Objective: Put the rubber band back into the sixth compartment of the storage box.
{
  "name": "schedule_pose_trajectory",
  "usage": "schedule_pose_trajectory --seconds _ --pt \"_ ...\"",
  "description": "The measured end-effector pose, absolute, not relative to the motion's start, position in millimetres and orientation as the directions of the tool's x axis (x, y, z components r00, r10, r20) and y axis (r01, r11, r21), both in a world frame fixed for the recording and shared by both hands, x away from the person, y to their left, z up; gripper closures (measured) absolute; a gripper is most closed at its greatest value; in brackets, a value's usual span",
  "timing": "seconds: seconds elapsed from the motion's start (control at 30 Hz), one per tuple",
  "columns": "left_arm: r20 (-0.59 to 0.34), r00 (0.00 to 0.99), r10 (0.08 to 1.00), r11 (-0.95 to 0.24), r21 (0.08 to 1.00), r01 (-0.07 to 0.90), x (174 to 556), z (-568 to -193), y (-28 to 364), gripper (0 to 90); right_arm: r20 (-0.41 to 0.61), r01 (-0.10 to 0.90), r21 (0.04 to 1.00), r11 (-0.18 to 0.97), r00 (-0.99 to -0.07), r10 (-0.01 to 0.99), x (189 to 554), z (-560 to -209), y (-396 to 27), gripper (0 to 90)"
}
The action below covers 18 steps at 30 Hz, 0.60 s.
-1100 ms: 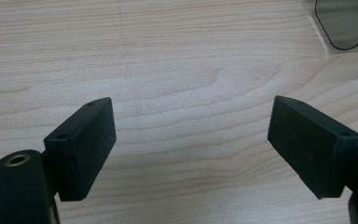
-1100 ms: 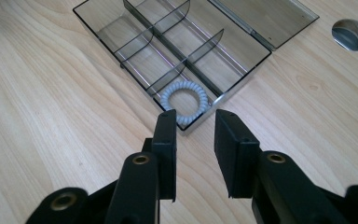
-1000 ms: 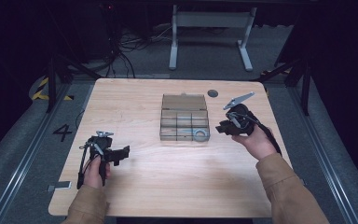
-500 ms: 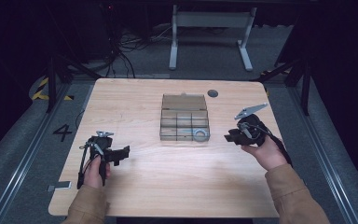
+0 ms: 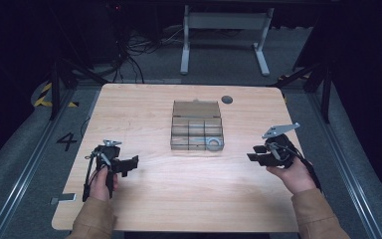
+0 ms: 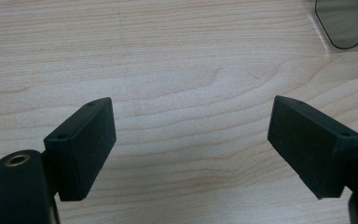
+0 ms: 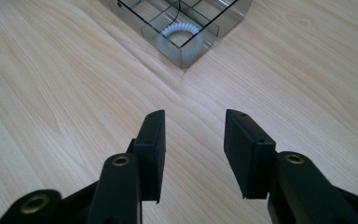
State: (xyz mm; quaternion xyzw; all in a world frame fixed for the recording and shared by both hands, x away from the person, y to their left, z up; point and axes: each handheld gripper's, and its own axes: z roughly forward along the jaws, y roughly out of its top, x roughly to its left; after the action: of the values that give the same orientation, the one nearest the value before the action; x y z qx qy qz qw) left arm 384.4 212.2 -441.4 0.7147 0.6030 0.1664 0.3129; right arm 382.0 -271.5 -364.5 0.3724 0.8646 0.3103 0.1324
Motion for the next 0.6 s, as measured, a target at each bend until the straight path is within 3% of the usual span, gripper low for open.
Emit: schedule_pose_trajectory --seconds 0.6 --pt "-0.138 0.223 0.965 -0.082 0.648 0.757 385 -442 212 15.8 0.040 0.599 0.617 0.510 -0.671 0.740 375 -409 -274 53.2"
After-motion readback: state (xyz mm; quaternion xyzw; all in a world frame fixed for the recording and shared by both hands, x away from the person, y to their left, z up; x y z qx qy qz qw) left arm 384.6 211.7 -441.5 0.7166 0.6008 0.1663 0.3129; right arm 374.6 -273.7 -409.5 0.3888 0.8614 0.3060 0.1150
